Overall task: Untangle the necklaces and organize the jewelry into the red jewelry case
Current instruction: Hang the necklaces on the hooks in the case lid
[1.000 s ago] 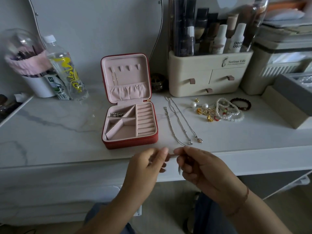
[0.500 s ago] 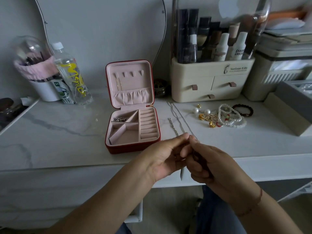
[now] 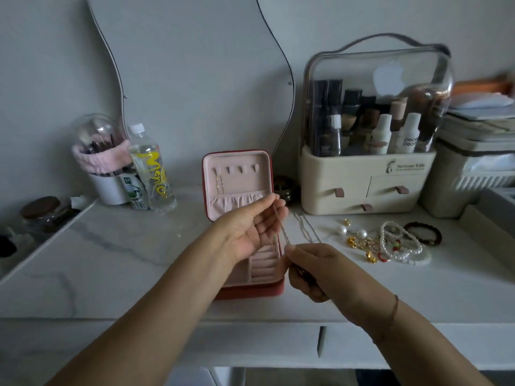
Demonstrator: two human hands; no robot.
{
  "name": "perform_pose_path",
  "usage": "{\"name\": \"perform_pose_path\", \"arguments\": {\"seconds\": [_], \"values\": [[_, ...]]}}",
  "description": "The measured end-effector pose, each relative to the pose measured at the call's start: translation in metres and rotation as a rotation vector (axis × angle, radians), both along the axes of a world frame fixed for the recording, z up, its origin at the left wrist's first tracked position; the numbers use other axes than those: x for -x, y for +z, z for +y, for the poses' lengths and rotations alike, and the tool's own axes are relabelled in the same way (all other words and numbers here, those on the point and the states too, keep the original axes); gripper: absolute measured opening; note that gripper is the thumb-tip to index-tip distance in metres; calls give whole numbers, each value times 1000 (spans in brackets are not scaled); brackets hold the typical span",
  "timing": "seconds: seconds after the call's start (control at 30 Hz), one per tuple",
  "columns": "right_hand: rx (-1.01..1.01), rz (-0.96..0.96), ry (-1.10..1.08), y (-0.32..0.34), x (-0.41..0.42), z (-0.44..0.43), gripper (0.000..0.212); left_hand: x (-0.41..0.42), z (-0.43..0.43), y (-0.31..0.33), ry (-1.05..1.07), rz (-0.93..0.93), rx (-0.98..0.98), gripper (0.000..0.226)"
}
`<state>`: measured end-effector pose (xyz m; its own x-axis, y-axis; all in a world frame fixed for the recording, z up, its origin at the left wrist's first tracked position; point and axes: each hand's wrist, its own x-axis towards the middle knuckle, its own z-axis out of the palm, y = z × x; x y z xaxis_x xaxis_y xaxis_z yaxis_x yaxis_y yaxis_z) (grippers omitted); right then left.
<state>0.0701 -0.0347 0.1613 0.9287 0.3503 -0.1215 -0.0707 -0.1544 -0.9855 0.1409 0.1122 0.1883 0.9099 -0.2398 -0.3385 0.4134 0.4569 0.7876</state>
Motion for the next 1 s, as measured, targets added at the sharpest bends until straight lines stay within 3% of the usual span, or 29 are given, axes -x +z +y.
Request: {"name": "perform_pose_path", "arguments": {"seconds": [0.47,0.57,0.67,0.73,0.87,1.0], "values": [[588,-397,124,3,-84,50,32,-78,59,53,289,-194,-129,15],[620,-462,201,-1,-92,53,28,-80,64,51,293,-226,-136,14],[566,-548,133,2,-102,54,23,-79,65,44,262,-291,-189,10],[500,-556,-16,8,-113,56,30,-78,63,40,236,-340,-242,6],[131,-491,-223,28,-142,62,32,-78,57,36,227,-448,-388,4],[-138,-389,-208,44,-155,70,17,-83,59,34,276,-565,-561,8]]}}
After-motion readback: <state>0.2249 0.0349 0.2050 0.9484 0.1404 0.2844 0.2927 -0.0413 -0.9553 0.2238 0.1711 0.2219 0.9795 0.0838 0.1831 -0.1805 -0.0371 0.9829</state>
